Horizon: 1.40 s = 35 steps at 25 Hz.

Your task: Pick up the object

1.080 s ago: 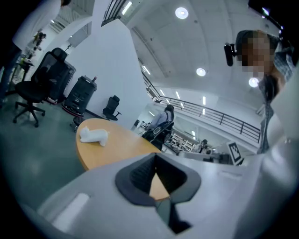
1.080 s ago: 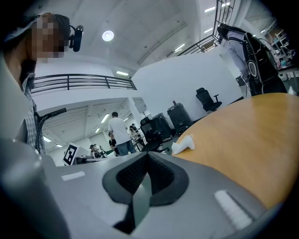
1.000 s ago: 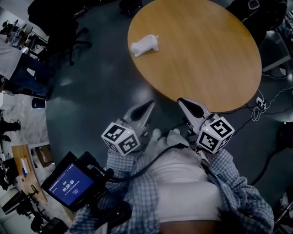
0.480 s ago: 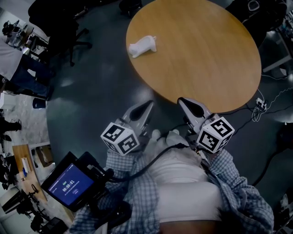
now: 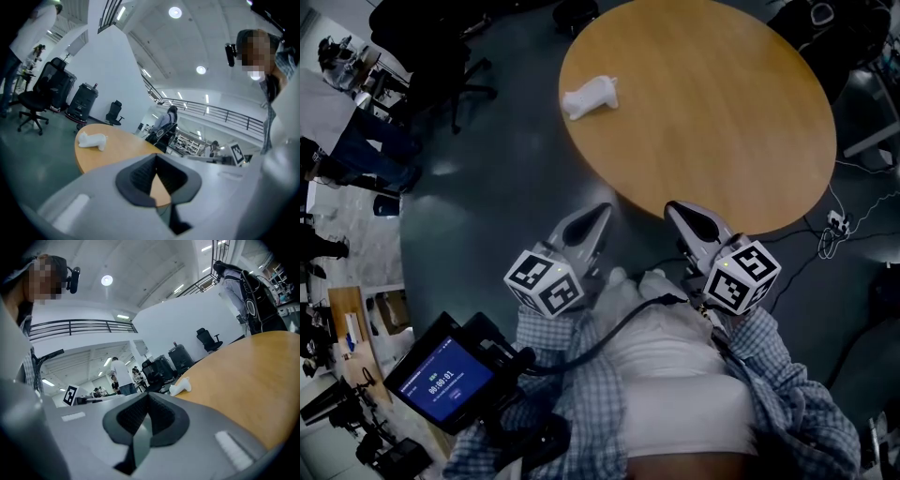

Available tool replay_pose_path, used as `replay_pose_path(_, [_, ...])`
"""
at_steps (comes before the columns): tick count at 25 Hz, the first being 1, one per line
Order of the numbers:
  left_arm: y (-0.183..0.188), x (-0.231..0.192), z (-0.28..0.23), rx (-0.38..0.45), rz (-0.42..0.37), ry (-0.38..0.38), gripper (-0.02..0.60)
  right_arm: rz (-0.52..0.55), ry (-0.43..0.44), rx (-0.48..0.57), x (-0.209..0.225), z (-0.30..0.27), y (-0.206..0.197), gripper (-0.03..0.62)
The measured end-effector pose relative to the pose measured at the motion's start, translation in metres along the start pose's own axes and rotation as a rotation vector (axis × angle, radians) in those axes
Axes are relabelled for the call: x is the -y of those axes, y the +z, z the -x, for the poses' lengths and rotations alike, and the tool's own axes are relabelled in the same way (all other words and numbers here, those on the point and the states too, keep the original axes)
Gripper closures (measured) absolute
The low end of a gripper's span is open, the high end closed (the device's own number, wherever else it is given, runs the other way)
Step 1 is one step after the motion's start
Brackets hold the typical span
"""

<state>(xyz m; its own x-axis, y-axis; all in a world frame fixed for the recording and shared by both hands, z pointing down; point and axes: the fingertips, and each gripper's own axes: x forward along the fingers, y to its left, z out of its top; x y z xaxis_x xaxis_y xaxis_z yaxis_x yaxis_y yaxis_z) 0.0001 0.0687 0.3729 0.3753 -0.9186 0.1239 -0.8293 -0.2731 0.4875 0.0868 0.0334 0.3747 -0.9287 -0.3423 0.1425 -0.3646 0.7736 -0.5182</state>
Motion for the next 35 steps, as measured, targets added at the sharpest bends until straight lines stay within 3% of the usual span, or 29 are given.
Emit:
replay_pose_path(18, [0.007, 0.008, -0.006, -0.006, -0.039, 0.002, 0.578, -0.011, -0.040, 0.008, 0.005, 0.018, 0.007, 0.588])
replay_pose_path(27, [0.053, -0.091, -0.060, 0.006, 0.013, -0.001, 0.578, -0.021, -0.088, 0.005, 0.048, -0.063, 0.038, 0.588])
replay_pose_path(35, [0.066, -0.154, -0.091, -0.123, -0.054, -0.019, 0.578, -0.043, -0.175, 0.014, 0.068, -0.108, 0.054, 0.588])
